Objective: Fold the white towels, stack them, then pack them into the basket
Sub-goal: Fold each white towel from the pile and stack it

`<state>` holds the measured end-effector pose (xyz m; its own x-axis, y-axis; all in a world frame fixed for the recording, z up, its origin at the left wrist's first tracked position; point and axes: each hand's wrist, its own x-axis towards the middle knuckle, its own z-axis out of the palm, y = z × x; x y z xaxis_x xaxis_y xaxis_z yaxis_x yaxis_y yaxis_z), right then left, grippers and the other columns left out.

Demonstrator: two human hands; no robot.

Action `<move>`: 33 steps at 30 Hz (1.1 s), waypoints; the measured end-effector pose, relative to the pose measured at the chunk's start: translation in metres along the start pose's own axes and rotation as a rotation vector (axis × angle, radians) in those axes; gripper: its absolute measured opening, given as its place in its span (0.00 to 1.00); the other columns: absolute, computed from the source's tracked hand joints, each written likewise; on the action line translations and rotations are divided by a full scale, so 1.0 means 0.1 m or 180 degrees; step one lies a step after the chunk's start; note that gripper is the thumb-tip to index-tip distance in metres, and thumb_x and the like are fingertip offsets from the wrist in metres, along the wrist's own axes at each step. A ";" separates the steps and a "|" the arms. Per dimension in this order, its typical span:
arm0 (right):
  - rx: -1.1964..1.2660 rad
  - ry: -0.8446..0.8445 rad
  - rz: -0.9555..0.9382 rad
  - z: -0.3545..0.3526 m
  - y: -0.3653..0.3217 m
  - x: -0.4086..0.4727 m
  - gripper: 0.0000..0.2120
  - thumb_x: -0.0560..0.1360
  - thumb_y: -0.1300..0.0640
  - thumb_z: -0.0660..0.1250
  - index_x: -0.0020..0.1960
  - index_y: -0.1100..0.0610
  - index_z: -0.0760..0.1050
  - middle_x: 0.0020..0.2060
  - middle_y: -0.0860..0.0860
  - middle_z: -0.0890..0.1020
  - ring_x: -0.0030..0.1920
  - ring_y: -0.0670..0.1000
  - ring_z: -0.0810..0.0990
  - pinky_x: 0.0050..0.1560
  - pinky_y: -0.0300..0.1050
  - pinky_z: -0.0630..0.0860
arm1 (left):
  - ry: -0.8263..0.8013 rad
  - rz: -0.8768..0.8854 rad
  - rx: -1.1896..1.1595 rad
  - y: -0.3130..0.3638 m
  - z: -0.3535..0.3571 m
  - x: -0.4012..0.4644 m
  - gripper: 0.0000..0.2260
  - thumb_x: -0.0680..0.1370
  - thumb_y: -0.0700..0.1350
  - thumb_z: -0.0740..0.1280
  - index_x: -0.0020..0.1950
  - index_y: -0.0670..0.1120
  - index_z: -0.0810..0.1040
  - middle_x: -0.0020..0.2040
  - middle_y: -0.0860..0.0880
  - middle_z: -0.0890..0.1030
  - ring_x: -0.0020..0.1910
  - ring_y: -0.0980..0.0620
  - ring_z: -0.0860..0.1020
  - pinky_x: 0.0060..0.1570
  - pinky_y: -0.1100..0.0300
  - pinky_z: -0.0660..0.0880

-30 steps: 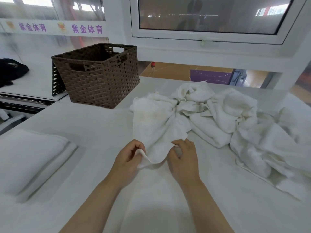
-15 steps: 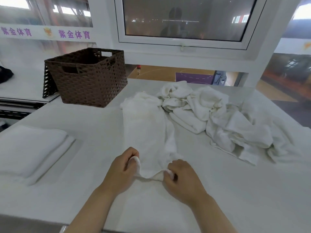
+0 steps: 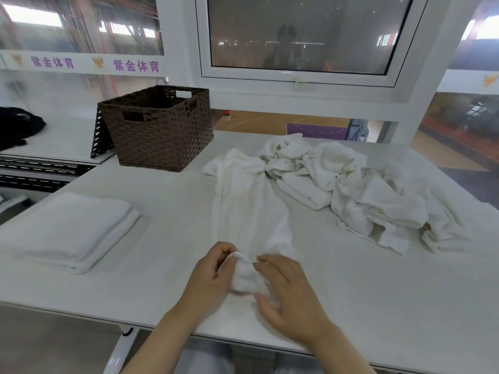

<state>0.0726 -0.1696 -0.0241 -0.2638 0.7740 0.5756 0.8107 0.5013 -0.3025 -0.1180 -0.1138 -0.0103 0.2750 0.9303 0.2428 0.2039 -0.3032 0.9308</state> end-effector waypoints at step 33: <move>0.0868 -0.0323 0.1354 0.07 0.08 0.10 0.18 0.73 0.63 0.61 0.59 0.47 0.73 0.50 0.38 0.76 0.46 0.35 0.75 0.39 0.29 0.69 | -0.0145 -0.0750 0.0493 0.00 0.14 0.17 0.24 0.75 0.35 0.63 0.63 0.59 0.72 0.51 0.58 0.80 0.47 0.64 0.78 0.47 0.69 0.73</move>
<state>0.0729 -0.1544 -0.0262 -0.0006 0.9582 0.2860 0.6950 0.2060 -0.6889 -0.1000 -0.1005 -0.0095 0.2441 0.9697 0.0089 0.4073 -0.1109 0.9065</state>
